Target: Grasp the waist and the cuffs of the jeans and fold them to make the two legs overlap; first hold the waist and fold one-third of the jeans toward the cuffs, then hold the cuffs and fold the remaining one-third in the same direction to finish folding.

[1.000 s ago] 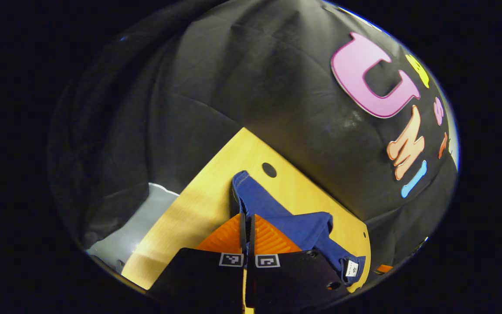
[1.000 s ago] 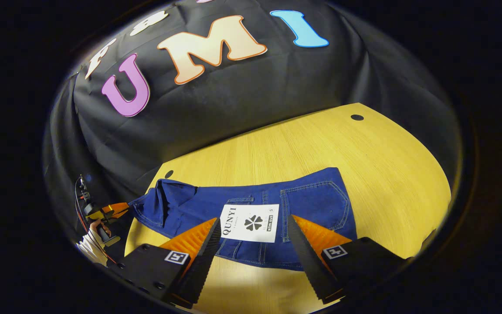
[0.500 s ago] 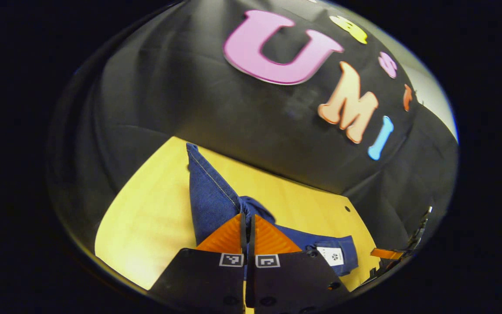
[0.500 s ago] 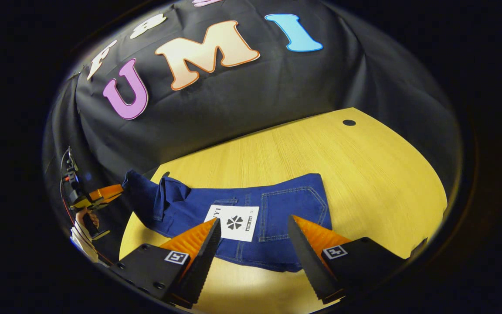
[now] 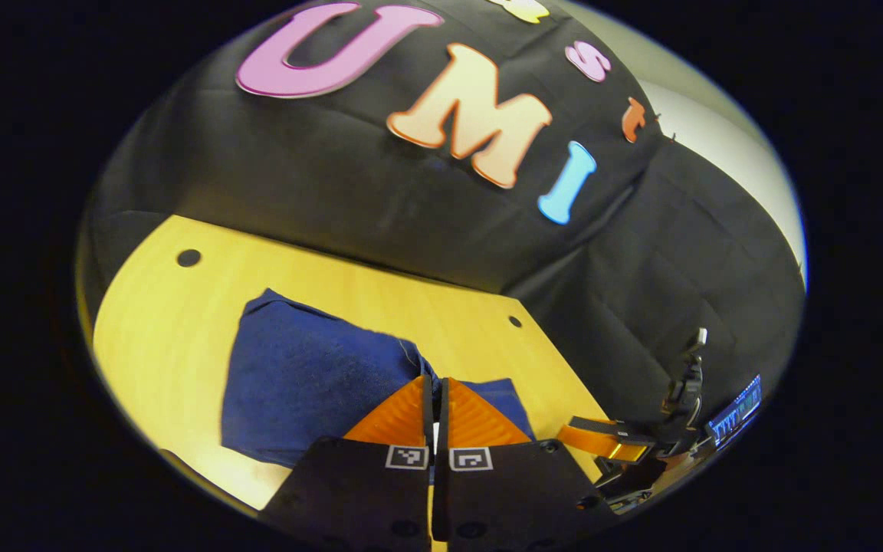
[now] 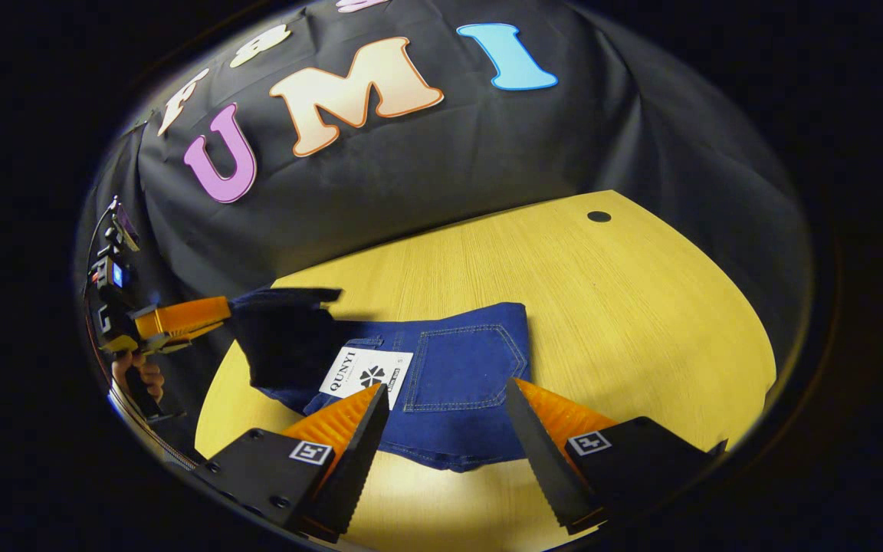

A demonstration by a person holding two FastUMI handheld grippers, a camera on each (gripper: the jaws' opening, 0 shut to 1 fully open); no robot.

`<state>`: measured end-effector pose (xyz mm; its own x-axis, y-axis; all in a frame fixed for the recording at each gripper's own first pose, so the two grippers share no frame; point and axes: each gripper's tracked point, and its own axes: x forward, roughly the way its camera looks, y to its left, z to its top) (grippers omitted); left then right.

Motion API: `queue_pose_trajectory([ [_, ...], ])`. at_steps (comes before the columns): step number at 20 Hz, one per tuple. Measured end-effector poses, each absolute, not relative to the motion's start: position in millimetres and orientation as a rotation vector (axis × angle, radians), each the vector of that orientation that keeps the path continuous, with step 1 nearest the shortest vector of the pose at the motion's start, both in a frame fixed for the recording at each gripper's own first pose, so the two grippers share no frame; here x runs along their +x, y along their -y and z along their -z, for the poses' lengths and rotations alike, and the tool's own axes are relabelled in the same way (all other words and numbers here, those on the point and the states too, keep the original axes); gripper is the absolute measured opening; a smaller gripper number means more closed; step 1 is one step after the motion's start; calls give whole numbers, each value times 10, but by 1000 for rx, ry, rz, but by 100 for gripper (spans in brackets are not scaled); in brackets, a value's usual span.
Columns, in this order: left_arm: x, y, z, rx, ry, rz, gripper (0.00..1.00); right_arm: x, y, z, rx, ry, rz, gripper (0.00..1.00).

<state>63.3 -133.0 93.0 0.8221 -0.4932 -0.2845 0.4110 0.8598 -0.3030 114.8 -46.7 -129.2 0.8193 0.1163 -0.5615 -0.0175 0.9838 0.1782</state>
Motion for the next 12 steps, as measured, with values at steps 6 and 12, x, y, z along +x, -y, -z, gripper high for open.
queue_pose_trajectory([
  [6,506,2030,-542,-123,-431,513,0,1101,739,1297,167,-608,-74,95],
  [12,511,2316,-395,-74,-431,419,0,1063,836,1263,162,-598,-99,96],
])
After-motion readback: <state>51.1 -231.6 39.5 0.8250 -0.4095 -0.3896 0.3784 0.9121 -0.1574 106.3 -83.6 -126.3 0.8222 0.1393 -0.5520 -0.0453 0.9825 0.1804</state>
